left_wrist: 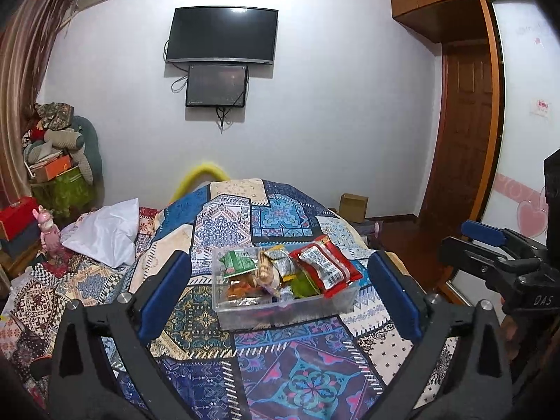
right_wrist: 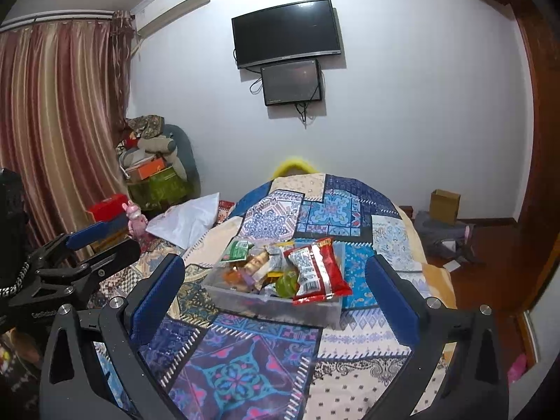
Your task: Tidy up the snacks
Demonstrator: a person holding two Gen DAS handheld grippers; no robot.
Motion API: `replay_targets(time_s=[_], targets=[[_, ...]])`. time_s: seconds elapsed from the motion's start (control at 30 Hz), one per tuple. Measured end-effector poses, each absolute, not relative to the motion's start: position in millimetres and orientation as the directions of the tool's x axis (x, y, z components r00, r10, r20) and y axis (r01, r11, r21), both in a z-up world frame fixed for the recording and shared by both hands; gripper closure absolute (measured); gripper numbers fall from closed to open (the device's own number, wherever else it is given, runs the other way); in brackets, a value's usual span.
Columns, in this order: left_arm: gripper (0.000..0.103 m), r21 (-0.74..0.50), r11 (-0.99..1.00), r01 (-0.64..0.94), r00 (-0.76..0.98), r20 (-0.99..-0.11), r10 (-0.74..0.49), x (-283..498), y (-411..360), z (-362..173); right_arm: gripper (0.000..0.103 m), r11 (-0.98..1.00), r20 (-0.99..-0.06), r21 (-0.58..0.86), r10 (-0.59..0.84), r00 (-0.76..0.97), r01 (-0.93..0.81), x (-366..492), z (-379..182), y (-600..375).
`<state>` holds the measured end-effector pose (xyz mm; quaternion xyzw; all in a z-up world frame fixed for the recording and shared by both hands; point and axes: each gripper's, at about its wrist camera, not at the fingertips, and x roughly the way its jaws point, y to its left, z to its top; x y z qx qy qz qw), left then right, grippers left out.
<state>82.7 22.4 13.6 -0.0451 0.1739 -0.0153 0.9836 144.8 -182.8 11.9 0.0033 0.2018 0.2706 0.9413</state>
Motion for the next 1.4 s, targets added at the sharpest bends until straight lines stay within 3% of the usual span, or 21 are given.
replay_targets(time_s=[1.4], targets=[[0.001, -0.103, 0.995, 0.009, 0.936, -0.349, -0.045, 76.4, 22.4, 7.7, 0.0, 0.856, -0.371, 0.13, 0.51, 0.776, -0.501, 136.4, 6.9, -185.9]])
